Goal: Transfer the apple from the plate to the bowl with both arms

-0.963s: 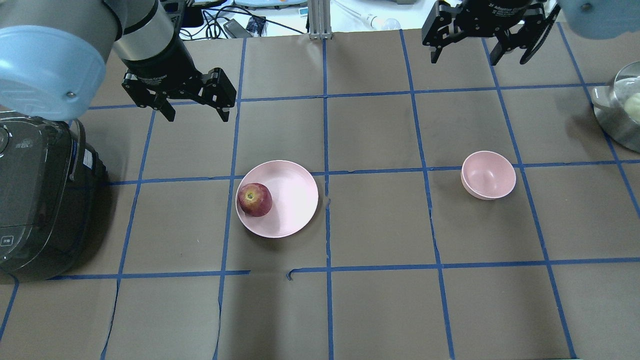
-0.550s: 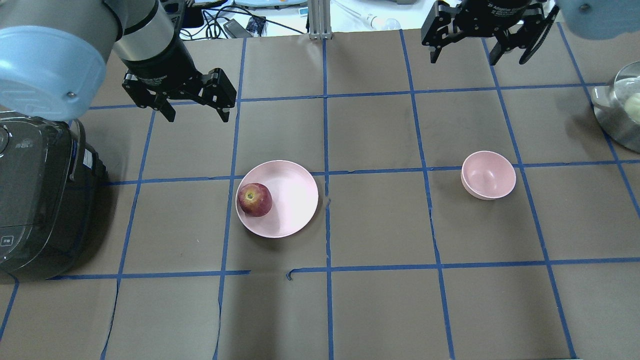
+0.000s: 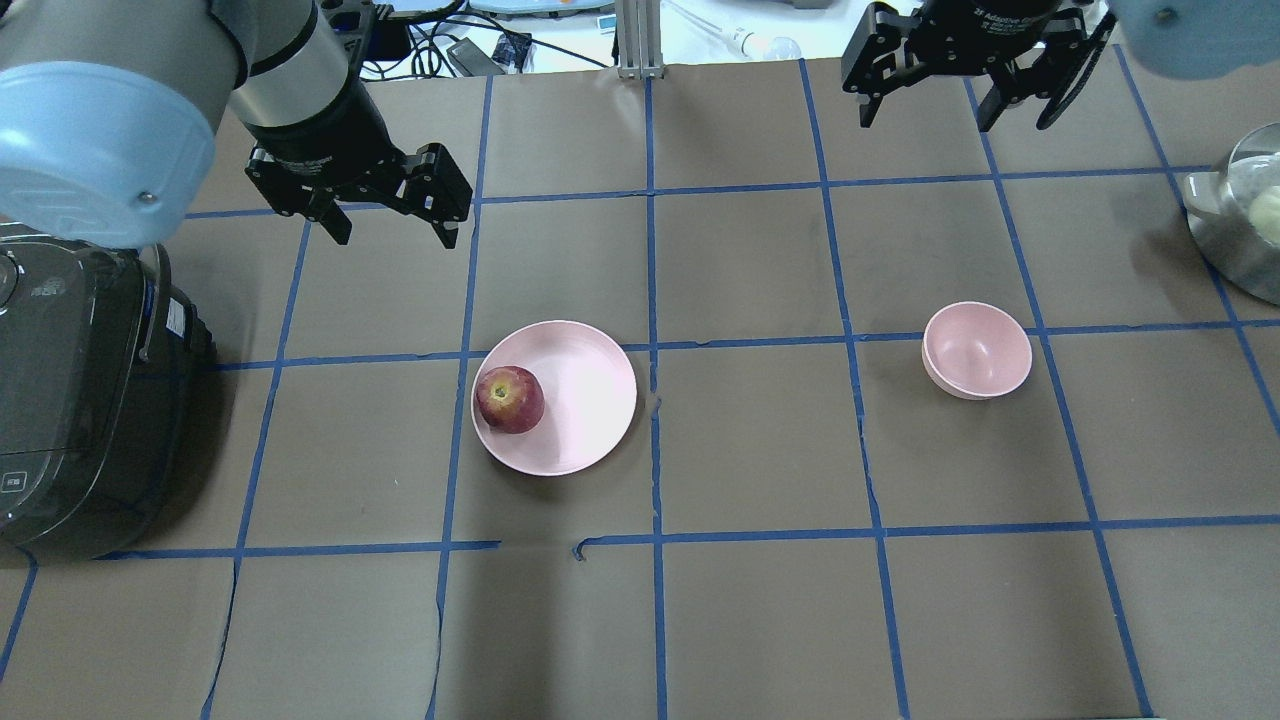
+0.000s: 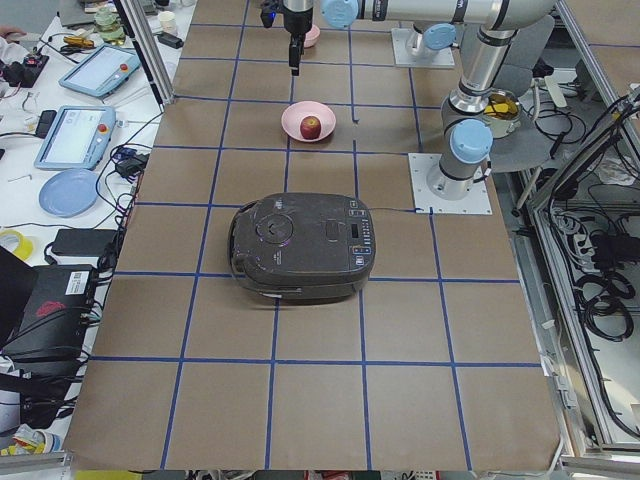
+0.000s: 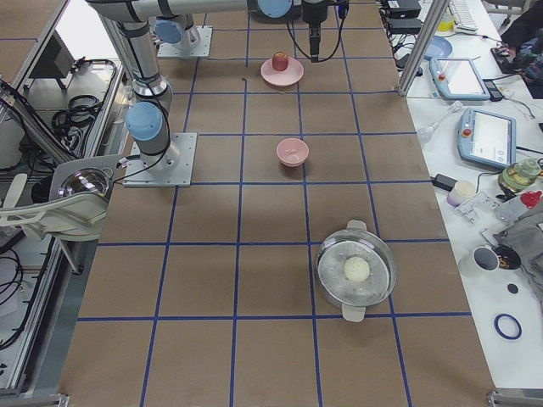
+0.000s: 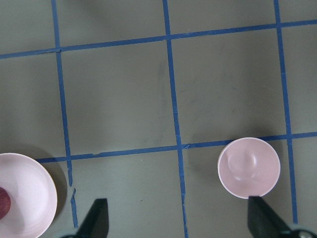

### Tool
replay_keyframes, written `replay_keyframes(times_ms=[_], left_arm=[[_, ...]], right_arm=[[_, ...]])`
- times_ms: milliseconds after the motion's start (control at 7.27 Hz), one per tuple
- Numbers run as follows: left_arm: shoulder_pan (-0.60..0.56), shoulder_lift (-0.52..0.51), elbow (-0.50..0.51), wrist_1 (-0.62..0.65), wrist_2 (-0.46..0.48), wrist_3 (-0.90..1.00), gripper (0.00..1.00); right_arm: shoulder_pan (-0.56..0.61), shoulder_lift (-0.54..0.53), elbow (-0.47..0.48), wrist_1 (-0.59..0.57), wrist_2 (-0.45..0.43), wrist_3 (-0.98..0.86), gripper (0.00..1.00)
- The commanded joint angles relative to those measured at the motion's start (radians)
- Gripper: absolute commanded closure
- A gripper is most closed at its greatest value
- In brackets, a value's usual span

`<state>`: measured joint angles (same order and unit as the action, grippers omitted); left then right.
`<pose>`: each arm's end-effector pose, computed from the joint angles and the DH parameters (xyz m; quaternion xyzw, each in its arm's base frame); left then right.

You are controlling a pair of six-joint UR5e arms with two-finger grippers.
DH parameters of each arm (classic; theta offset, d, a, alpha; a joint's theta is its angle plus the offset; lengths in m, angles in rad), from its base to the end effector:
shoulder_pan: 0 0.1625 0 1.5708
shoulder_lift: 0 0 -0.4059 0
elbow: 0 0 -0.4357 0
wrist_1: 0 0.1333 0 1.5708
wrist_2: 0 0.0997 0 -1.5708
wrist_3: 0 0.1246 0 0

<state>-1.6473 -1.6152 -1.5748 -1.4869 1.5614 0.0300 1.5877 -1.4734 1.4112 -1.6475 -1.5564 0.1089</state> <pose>-0.1767 -0.5454 0.4259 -0.0533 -0.9984 0.0176 0.0051 0.1451 -0.5879 0.4840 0.0454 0.9965 -0.0688 0.0115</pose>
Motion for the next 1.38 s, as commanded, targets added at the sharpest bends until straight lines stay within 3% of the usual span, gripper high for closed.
replay_keyframes(times_ms=[0,1100,1238], left_arm=[[0.001,-0.014,-0.037,0.028,-0.004,-0.001,0.0],[-0.019,-0.052,-0.079,0.105,-0.004,-0.097,0.0],[-0.044,-0.058,-0.115,0.167,0.002,-0.098,0.0]], right_arm=[[0.0,0.001,0.0,-0.003,0.001,0.0,0.0],[-0.002,-0.007,-0.003,0.008,-0.004,0.0,0.0],[-0.002,-0.007,-0.003,0.008,-0.002,0.0,0.0]])
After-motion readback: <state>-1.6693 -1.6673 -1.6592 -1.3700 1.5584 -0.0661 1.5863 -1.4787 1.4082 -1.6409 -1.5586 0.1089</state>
